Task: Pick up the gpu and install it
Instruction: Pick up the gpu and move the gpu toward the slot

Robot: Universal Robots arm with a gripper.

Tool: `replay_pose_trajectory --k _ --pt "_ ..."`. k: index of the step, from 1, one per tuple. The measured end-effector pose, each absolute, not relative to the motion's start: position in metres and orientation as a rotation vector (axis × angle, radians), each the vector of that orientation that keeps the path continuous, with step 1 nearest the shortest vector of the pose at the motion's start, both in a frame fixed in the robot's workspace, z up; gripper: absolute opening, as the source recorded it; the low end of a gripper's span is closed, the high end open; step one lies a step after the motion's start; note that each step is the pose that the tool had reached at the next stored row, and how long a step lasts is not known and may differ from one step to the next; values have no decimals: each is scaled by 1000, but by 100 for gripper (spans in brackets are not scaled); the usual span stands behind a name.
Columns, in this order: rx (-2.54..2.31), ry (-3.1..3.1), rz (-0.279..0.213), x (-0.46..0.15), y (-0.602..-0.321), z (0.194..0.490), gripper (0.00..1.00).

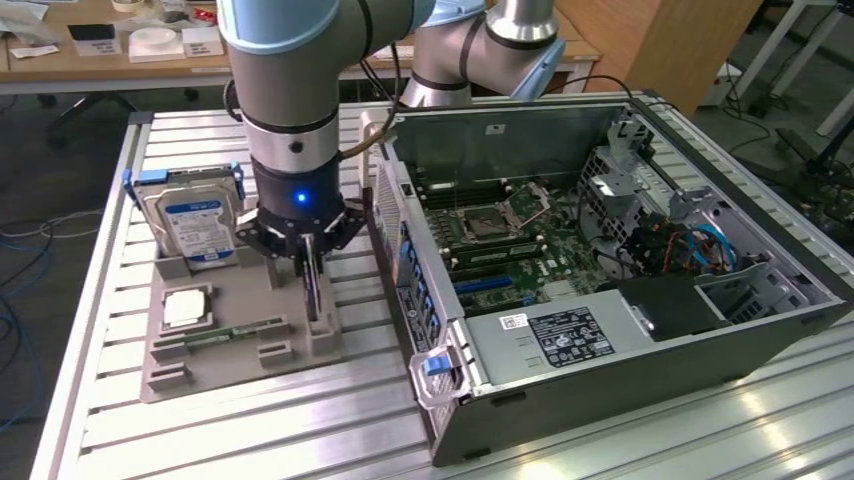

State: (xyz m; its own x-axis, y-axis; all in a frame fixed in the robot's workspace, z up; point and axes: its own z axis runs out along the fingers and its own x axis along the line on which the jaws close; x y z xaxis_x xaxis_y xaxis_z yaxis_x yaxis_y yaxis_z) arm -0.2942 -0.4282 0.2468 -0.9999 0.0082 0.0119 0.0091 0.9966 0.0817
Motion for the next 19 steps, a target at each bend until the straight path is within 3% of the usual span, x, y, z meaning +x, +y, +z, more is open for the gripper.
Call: replay_pose_trajectory --k 9,19 --pt "-13 -3122 -213 -294 -428 261 28" --pt "-13 -3118 -266 -294 -428 279 28"
